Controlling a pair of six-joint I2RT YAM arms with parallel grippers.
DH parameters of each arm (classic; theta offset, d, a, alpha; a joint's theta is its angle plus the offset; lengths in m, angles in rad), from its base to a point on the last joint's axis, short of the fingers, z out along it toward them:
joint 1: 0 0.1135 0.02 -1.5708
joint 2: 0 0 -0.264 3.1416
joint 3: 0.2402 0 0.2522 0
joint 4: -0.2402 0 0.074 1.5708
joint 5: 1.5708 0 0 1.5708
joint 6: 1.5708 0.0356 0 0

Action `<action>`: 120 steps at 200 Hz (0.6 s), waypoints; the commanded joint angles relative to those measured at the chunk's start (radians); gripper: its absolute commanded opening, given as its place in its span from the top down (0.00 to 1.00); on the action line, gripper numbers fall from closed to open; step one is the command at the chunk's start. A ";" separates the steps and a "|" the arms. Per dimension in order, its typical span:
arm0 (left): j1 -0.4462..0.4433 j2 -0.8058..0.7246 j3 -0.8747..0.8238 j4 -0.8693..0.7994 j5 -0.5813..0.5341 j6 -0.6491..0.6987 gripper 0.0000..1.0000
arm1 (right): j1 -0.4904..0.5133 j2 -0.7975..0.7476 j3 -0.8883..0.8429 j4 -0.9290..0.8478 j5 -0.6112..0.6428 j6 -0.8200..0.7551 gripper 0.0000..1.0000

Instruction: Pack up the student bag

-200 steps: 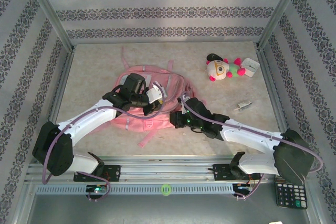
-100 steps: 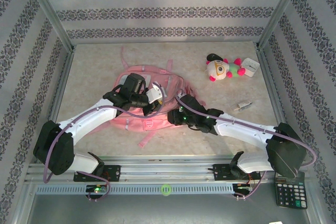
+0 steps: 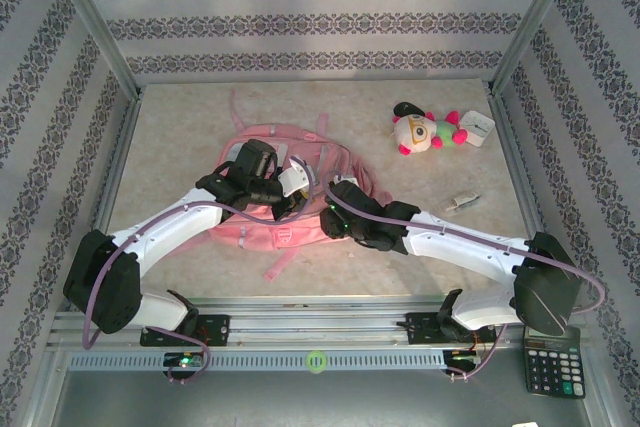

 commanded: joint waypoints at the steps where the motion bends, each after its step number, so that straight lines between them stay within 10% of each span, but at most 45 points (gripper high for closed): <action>1: 0.019 0.004 0.013 -0.005 0.011 -0.011 0.99 | 0.002 -0.011 0.026 -0.024 0.069 -0.004 0.77; 62: 0.019 0.003 0.006 -0.021 0.004 0.016 0.99 | -0.022 -0.045 -0.027 -0.001 0.003 -0.033 1.00; 120: 0.041 0.002 -0.006 -0.181 -0.031 0.230 0.99 | -0.272 -0.150 -0.167 0.050 -0.260 -0.175 1.00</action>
